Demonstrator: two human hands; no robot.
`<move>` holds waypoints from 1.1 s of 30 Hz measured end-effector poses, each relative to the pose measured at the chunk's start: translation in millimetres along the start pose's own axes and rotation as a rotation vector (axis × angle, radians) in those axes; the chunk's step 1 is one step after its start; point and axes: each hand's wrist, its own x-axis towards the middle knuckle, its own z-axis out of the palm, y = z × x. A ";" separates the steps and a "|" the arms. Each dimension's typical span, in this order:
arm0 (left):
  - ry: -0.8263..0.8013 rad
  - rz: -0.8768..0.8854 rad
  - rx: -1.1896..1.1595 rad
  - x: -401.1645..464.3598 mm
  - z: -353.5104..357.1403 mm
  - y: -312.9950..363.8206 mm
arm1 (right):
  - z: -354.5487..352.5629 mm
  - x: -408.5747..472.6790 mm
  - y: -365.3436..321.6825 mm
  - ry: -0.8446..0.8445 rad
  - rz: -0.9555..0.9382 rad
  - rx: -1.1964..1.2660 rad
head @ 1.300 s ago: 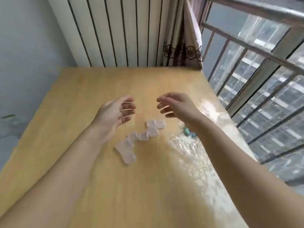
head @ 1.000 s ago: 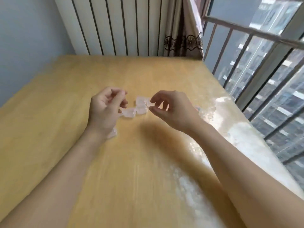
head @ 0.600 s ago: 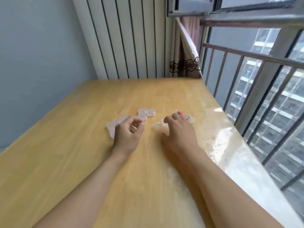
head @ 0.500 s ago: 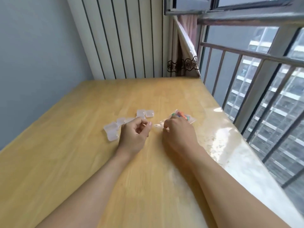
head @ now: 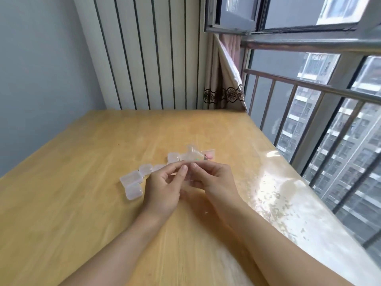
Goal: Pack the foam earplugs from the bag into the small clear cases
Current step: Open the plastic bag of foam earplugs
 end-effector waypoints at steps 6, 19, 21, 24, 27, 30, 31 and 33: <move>0.102 0.061 0.069 6.7 -1.4 -12.3 | -3.7 5.6 5.9 0.056 0.055 0.042; 0.024 -0.061 -0.094 7.6 -0.8 -5.2 | -12.7 -0.4 6.0 -0.049 0.016 -0.061; 0.018 -0.050 -0.077 6.2 1.5 -5.0 | -13.9 0.9 6.8 -0.045 0.025 -0.052; -0.005 -0.009 -0.031 5.1 2.7 -6.1 | -13.1 3.5 8.4 -0.026 0.024 -0.073; -0.032 0.017 -0.008 4.8 1.4 -7.9 | -11.5 4.8 12.0 -0.014 0.002 -0.120; -0.031 0.025 0.011 5.4 0.8 -9.1 | -11.4 6.1 14.8 -0.025 -0.007 -0.117; -0.028 0.023 0.014 5.8 1.1 -9.2 | -12.2 6.6 14.6 -0.034 -0.003 -0.111; -0.029 0.016 0.021 6.4 1.5 -8.6 | -14.7 7.8 11.5 -0.068 0.018 -0.101</move>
